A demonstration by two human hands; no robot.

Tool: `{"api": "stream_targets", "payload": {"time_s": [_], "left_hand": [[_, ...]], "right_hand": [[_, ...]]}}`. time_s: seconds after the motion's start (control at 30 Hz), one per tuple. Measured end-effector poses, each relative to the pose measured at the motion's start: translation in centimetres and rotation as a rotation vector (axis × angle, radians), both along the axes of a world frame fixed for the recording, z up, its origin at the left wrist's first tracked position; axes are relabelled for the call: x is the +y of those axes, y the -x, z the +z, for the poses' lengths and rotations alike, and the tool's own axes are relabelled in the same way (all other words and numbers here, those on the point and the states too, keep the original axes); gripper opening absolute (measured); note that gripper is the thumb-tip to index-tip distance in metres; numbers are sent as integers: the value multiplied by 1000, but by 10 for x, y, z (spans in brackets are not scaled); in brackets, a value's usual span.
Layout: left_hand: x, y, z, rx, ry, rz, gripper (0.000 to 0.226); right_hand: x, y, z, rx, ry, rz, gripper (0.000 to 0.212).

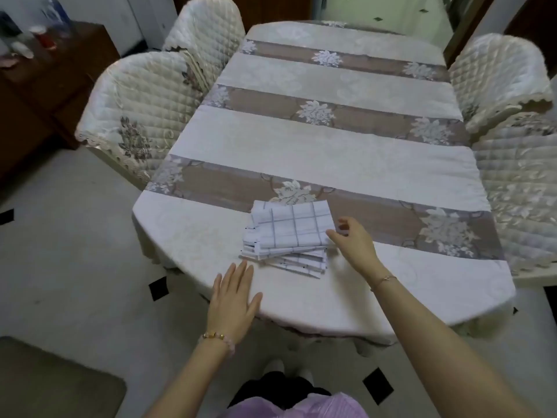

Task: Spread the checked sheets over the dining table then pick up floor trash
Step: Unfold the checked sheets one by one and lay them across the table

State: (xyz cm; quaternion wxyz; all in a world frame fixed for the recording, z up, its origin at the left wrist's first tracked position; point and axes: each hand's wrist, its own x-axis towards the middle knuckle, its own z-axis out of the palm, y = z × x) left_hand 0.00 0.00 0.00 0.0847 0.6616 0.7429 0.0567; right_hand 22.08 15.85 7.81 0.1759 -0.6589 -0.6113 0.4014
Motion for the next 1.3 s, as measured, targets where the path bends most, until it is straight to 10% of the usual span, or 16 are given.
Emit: {"api": "stream_targets", "payload": {"time_s": [0.7,0.93,1.13,1.3], "left_hand": [[-5,-1,9,-103,100,25,62],[11,-50,84,-531,-389,-7,45],[21,-127,135,-661,-142,-361,62],[13,-155,140,-913,-39,-247,58]], "right_hand": [[-14,-24,20,597,150,-370,12],[-67,-54,48,737,113,-461,18],[-107,-57,63,861,117,-450,14],[-128,-63,77,1119,166,-375,19]]}}
